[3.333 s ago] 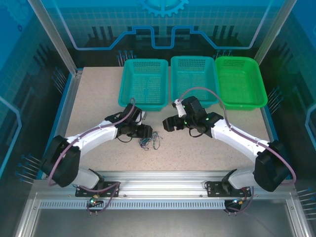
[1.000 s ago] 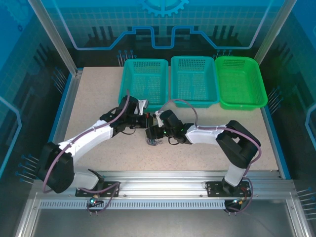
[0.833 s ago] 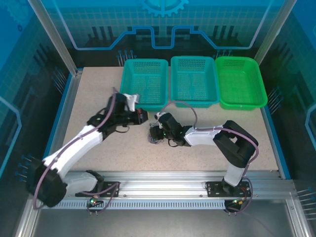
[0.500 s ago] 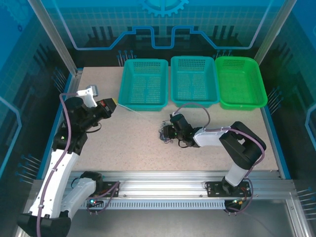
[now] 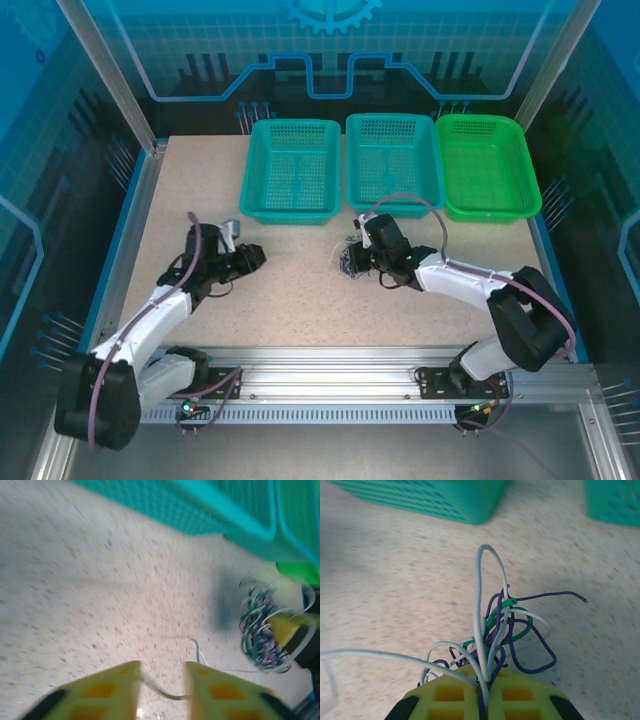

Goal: Untangle the cables

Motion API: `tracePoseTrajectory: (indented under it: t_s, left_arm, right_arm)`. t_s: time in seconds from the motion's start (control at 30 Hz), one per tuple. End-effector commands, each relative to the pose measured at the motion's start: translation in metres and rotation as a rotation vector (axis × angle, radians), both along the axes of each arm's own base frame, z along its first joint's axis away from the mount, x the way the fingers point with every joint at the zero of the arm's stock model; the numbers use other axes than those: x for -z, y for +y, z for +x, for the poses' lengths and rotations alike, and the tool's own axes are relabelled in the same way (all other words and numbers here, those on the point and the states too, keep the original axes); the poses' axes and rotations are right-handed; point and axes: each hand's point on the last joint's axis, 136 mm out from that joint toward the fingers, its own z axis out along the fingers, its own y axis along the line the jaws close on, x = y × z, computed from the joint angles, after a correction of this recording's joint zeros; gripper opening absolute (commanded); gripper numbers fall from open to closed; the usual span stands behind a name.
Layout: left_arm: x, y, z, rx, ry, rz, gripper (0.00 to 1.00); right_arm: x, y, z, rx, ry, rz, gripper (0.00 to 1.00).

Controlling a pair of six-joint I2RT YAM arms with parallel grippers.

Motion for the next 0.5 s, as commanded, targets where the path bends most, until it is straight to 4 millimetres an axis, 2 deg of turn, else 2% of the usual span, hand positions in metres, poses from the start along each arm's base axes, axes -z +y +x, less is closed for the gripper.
tracePoseTrajectory:
  t_s: [0.0,0.07,0.17,0.27,0.37,0.47]
  left_arm:
    - [-0.037,-0.025,0.016,0.121,-0.215,0.028,0.45]
    - [-0.050,-0.033,0.019,0.160,-0.306,0.066,0.55]
    - [-0.077,-0.056,0.017,0.282,-0.465,0.114,0.67]
    - [-0.096,-0.079,0.009,0.387,-0.589,0.161,0.78]
    - [-0.109,-0.102,0.005,0.445,-0.632,0.132,0.81]
    - [-0.116,-0.135,0.003,0.540,-0.555,0.029,0.82]
  right_arm:
    - [-0.038,0.014,-0.007,-0.177,-0.040,0.020,0.00]
    - [-0.057,0.018,-0.006,-0.212,-0.061,0.009,0.00]
    - [-0.070,0.016,-0.006,-0.224,-0.066,-0.015,0.00]
    - [-0.080,0.014,-0.006,-0.221,-0.069,-0.022,0.00]
    - [-0.087,0.015,-0.008,-0.225,-0.074,-0.005,0.00]
    - [-0.090,0.015,-0.008,-0.216,-0.079,0.005,0.00]
